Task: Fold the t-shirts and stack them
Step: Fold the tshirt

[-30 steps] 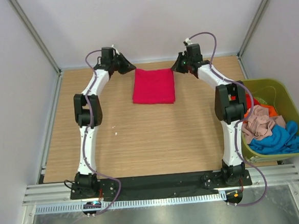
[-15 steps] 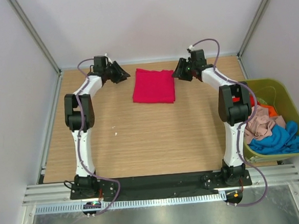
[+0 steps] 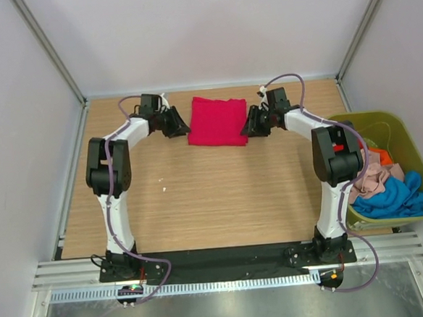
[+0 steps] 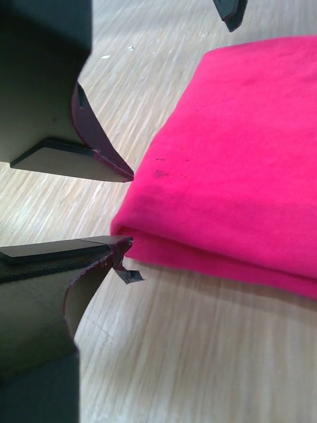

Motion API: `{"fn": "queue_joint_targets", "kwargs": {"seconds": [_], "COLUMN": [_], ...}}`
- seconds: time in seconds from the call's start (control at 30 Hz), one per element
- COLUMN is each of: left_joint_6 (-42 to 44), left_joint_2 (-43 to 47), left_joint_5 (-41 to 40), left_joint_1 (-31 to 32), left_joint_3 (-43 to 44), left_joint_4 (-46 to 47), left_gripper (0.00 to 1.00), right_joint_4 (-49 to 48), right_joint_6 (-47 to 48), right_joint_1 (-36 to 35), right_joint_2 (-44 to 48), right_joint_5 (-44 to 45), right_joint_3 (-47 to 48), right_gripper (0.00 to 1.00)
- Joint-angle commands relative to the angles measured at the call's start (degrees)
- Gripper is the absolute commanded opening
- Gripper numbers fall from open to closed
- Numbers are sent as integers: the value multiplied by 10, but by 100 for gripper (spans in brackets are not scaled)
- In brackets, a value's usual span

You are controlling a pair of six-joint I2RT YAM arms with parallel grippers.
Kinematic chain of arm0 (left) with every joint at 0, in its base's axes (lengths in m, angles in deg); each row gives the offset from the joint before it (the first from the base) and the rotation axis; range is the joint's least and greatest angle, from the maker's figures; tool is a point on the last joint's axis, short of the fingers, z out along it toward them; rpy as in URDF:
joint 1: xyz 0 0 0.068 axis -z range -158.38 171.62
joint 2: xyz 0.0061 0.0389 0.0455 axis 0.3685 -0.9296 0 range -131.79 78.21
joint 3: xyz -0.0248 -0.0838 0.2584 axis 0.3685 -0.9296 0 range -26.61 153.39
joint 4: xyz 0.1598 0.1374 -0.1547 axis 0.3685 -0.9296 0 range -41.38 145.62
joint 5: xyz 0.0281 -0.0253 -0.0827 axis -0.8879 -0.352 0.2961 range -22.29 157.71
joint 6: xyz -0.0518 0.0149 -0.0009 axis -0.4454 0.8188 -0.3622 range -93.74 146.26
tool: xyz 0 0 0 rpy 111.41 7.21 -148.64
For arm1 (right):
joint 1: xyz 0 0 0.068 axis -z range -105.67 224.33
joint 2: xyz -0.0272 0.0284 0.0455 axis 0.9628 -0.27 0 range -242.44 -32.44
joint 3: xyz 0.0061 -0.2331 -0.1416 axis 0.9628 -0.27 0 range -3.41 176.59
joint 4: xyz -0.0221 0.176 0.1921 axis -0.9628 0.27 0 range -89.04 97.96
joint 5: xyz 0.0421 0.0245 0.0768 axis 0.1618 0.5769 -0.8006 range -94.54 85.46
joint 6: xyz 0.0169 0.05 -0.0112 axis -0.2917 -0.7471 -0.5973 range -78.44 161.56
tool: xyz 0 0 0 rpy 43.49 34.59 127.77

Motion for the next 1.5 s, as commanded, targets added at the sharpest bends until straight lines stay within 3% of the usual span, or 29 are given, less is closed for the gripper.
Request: {"fn": "queue_joint_targets", "kwargs": {"seconds": [0.0, 0.43, 0.7, 0.8, 0.87, 0.93, 1.13, 1.47], "left_joint_6": [26, 34, 34, 32, 28, 25, -11, -49], "left_joint_2": [4, -29, -38, -35, -31, -20, 24, 195], "left_joint_5": [18, 29, 37, 41, 40, 23, 1, -31], "left_joint_1": [10, 18, 19, 19, 19, 19, 20, 31], "left_joint_3": [-6, 7, 9, 10, 10, 10, -19, -222], "left_joint_4": [3, -4, -4, -5, -13, -40, -121, -134], "left_gripper": [33, 31, 24, 11, 0, 0, 0, 0], "right_joint_4": [-30, -76, -93, -102, -103, -92, -26, 24], "right_joint_6": [2, -19, -29, -34, -33, -27, -12, 8], "right_joint_1": [-2, -7, -7, -6, -7, -6, -6, -8], "right_joint_2": [13, -12, -16, -16, -13, -6, 30, 161], "right_joint_5": [-24, -51, -63, -73, -75, -74, -55, -48], "right_joint_3": [-9, -45, -60, -67, -72, -76, -105, -254], "right_gripper": [45, 43, 43, 30, 13, 1, 1, 8]}}
